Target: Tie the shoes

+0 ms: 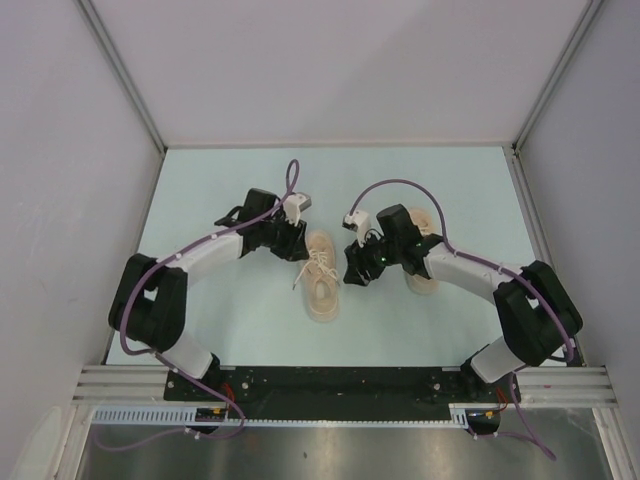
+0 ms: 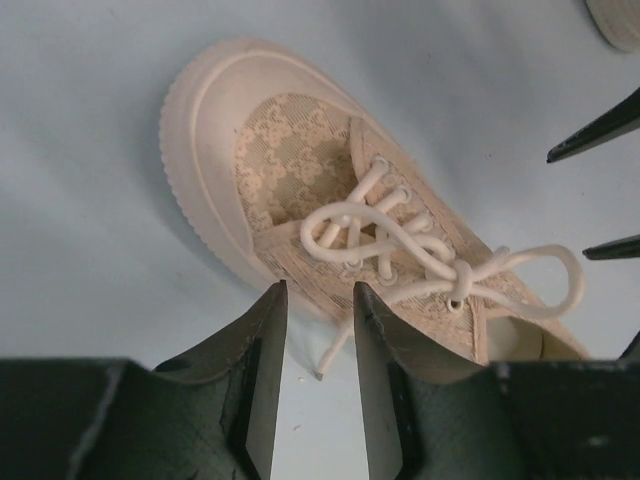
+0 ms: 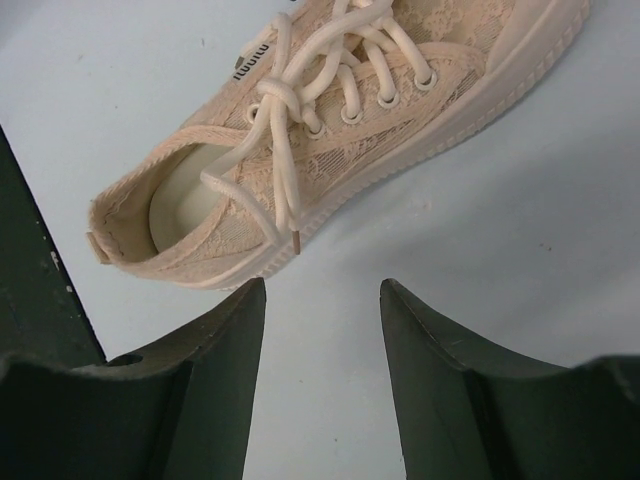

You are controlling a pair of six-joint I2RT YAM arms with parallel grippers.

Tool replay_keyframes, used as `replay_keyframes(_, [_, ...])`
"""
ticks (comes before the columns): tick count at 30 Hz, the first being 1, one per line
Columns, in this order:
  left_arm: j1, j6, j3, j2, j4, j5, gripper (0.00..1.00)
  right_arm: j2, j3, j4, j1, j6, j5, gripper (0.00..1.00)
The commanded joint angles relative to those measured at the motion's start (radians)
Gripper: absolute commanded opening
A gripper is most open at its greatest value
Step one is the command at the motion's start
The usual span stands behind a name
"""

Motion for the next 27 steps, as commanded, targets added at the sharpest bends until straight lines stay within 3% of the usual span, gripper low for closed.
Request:
replay_keyframes(1, [-0.013, -0.068, 0.062, 0.022, 0.051, -0.04, 0.38, 0.014, 0.026, 0.076, 0.013, 0.019, 0.021, 0.54])
replay_keyframes(11, [-0.037, -0.076, 0.111, 0.088, 0.037, -0.066, 0.41, 0.027, 0.043, 0.083, 0.049, 0.027, 0.013, 0.54])
replay_keyframes(22, [-0.071, -0.059, 0.097, 0.11, 0.028, -0.117, 0.35, 0.056, 0.071, 0.102, 0.066, 0.032, 0.046, 0.54])
replay_keyframes(27, [-0.076, -0.059, 0.105, 0.116, 0.028, -0.117, 0.26, 0.07, 0.077, 0.112, 0.082, 0.03, 0.072, 0.53])
